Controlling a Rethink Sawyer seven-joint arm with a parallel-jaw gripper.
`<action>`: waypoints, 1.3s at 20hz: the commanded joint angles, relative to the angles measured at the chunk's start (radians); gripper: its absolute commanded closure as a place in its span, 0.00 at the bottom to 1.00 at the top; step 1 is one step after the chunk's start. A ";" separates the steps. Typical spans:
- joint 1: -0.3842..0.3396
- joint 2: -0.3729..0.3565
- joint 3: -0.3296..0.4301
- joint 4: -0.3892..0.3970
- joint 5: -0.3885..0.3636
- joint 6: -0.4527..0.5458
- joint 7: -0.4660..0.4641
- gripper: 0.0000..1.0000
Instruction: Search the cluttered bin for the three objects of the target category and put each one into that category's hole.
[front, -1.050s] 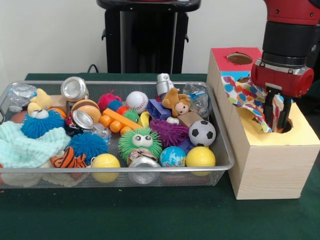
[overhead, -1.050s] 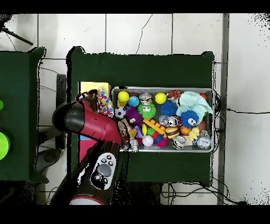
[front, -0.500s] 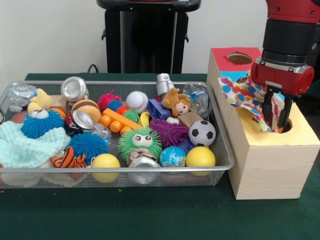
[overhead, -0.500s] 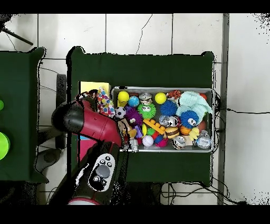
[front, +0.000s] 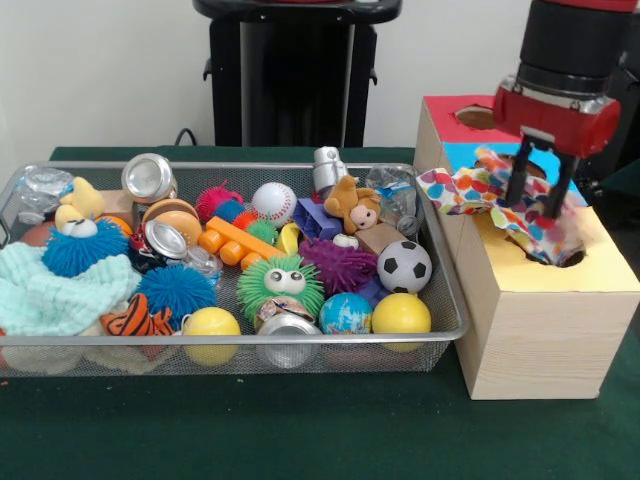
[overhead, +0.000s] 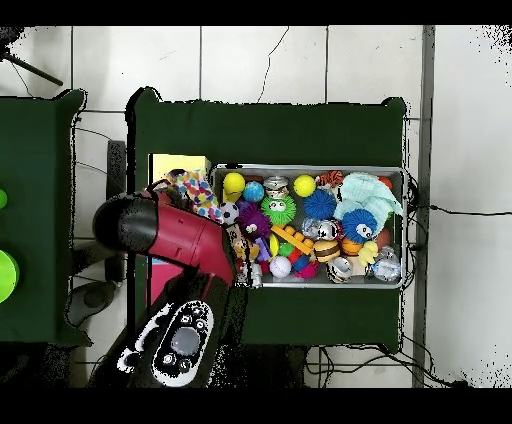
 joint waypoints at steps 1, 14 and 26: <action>-0.004 -0.017 -0.089 -0.019 -0.108 0.300 0.187 0.00; -0.002 -0.023 -0.041 0.027 -0.087 0.263 0.212 0.00; -0.020 -0.011 0.097 0.130 0.077 0.098 0.231 0.00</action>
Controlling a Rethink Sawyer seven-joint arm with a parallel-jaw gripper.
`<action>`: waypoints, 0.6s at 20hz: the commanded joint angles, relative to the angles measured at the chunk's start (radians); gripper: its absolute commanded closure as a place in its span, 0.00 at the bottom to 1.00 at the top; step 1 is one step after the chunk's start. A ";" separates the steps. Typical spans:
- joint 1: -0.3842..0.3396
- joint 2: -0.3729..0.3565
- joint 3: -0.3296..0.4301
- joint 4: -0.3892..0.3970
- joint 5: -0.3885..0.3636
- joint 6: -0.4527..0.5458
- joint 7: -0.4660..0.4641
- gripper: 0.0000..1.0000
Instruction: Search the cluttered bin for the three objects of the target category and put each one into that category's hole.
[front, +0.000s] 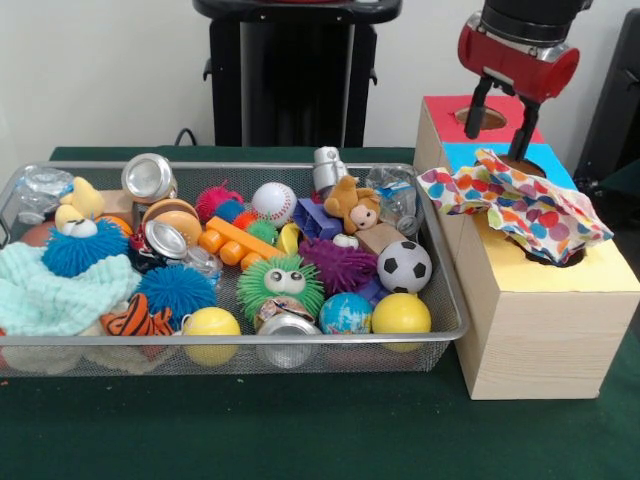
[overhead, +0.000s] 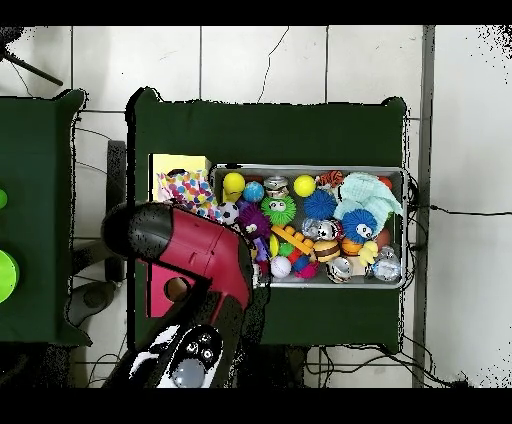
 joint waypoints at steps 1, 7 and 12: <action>-0.027 0.037 0.184 0.115 0.098 -0.129 0.225 0.00; -0.064 0.046 0.274 0.164 0.154 -0.256 0.177 0.00; -0.104 0.069 0.353 0.184 0.159 -0.385 0.158 0.00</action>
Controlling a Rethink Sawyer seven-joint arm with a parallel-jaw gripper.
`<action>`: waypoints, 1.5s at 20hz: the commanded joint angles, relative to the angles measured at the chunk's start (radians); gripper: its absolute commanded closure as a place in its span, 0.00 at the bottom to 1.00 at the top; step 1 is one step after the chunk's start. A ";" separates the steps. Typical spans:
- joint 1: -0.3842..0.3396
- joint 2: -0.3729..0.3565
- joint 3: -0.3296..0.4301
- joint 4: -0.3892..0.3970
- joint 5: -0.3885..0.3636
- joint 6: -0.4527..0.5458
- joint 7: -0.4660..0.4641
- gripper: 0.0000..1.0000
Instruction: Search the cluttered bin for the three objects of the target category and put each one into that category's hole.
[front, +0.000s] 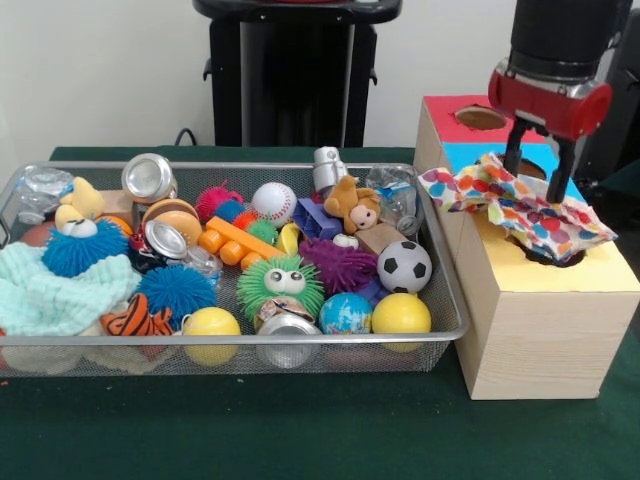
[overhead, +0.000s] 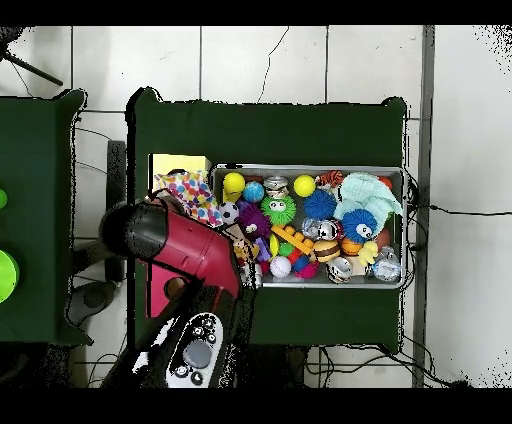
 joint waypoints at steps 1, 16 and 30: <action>-0.078 0.072 0.222 0.114 0.045 -0.165 0.156 0.00; -0.099 0.097 0.227 0.086 -0.046 -0.231 0.132 1.00; -0.100 0.068 0.200 0.071 -0.070 -0.144 0.151 1.00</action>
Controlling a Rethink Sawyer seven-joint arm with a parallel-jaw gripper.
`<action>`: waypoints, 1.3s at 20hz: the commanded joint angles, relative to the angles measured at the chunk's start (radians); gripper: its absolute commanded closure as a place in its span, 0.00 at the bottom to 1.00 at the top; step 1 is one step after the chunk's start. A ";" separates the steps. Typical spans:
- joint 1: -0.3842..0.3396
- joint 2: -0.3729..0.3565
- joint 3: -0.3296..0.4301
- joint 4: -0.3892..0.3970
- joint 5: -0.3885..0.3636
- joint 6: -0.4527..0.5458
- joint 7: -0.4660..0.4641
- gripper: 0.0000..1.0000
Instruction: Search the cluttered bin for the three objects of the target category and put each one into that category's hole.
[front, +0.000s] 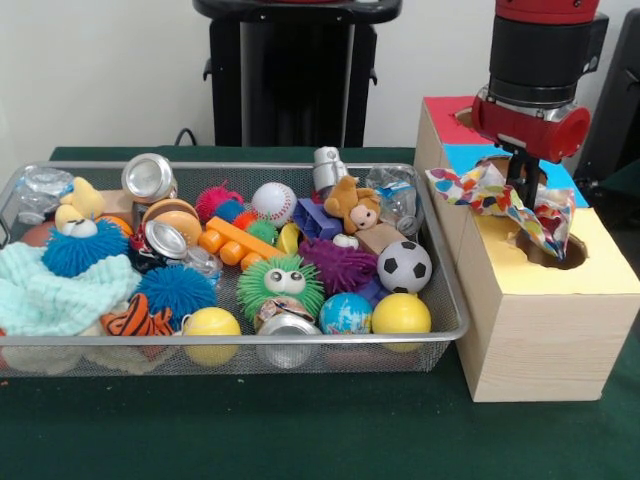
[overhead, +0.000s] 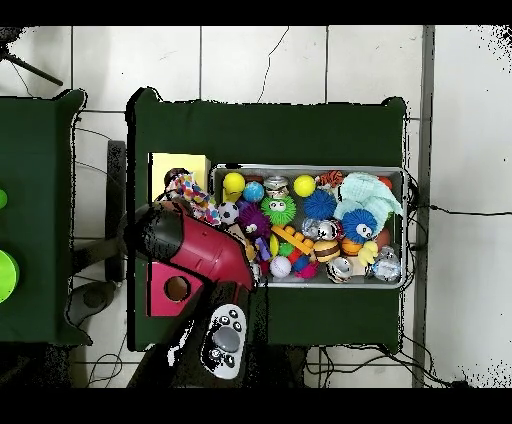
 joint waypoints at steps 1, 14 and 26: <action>0.016 0.098 0.048 -0.018 -0.030 -0.009 0.160 1.00; 0.077 0.237 0.023 -0.246 0.054 0.043 0.264 1.00; -0.042 0.296 0.154 -0.242 0.013 -0.163 0.117 1.00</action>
